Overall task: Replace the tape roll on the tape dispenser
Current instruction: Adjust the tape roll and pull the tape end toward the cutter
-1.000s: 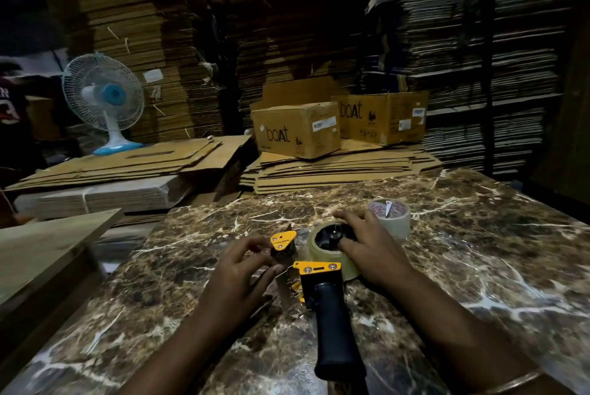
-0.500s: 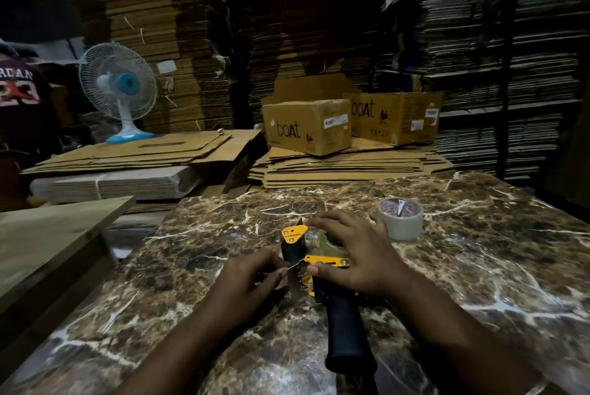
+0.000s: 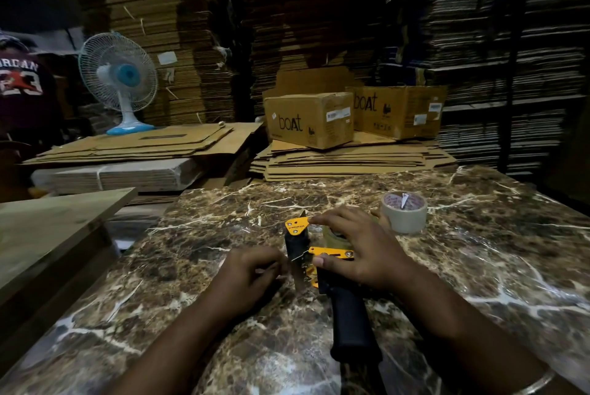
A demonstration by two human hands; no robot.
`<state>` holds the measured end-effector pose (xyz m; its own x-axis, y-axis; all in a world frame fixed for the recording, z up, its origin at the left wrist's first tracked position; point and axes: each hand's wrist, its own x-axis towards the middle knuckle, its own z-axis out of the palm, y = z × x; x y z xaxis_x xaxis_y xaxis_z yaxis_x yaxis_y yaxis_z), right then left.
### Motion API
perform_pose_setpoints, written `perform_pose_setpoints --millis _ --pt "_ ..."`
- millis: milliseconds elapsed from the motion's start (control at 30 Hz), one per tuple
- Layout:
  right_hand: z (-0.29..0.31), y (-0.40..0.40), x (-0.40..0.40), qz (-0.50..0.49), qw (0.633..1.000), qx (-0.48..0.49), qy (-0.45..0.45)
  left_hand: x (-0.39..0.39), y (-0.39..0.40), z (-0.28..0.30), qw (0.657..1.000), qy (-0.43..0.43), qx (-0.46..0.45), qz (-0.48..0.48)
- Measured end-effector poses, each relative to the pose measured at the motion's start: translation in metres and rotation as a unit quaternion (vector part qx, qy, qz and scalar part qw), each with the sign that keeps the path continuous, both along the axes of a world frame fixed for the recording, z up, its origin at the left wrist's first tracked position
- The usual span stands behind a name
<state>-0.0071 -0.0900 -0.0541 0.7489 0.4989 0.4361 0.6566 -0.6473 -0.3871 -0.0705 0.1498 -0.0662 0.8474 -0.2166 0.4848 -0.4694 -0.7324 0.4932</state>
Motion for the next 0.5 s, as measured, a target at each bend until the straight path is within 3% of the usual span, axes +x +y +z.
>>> perform_pose_setpoints --millis 100,233,367,500 --pt "0.0 0.0 -0.001 0.0 1.0 0.0 -0.005 0.004 -0.001 0.0 0.998 -0.031 0.049 -0.005" --pt "0.001 0.0 -0.001 0.001 1.0 0.002 -0.01 0.008 -0.002 -0.001 0.998 -0.039 0.048 -0.013" --pt "0.001 0.0 -0.002 0.0 1.0 0.002 -0.019 0.002 -0.01 -0.001 1.0 -0.018 -0.02 -0.004" --pt "0.001 -0.001 -0.003 0.007 1.0 0.012 -0.026 0.006 -0.021 -0.006 0.991 0.014 -0.12 0.064"
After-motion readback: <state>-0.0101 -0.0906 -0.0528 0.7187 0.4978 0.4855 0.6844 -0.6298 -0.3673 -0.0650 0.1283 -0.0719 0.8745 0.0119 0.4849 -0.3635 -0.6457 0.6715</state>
